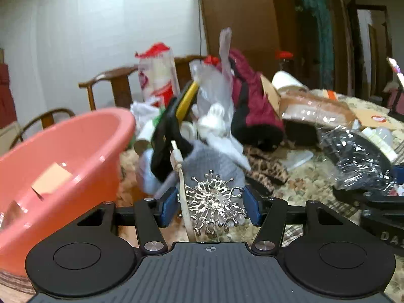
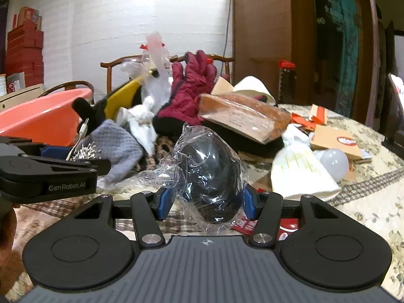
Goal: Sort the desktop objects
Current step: 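Carry both held objects over the pink basin and open both grippers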
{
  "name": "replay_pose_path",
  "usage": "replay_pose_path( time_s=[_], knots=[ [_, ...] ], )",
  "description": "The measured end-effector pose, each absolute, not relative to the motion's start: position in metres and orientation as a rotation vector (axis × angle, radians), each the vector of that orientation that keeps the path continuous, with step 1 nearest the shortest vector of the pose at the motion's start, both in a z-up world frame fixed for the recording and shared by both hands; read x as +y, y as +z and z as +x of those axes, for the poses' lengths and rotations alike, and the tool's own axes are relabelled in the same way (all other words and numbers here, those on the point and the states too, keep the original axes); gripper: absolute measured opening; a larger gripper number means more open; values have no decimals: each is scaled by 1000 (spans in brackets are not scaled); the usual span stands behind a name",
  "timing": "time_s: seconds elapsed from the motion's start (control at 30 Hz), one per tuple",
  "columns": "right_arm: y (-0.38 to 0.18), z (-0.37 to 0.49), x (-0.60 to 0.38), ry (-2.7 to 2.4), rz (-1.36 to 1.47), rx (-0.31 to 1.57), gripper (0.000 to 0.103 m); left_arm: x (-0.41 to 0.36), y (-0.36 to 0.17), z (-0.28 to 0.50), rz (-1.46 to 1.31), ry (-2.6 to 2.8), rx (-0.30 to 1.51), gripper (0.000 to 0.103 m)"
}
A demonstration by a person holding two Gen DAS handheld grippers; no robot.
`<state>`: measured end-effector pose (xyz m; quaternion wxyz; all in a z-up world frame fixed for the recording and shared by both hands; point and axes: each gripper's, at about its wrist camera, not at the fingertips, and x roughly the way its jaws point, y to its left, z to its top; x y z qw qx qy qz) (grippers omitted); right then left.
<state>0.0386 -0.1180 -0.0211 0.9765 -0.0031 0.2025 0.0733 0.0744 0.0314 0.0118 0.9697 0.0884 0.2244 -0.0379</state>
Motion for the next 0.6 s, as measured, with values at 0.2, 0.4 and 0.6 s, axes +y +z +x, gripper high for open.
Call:
replay_pose_path(
  time_s=[0.2, 0.4, 0.6],
  knots=[
    [-5, 29, -103, 172, -29, 367, 60, 40, 39, 51, 169, -55, 376, 57],
    [18, 27, -77, 220, -55, 313, 60, 62, 70, 37, 163, -11, 304, 57],
    [41, 34, -36, 307, -64, 260, 60, 98, 90, 36, 150, 74, 272, 57]
  ],
)
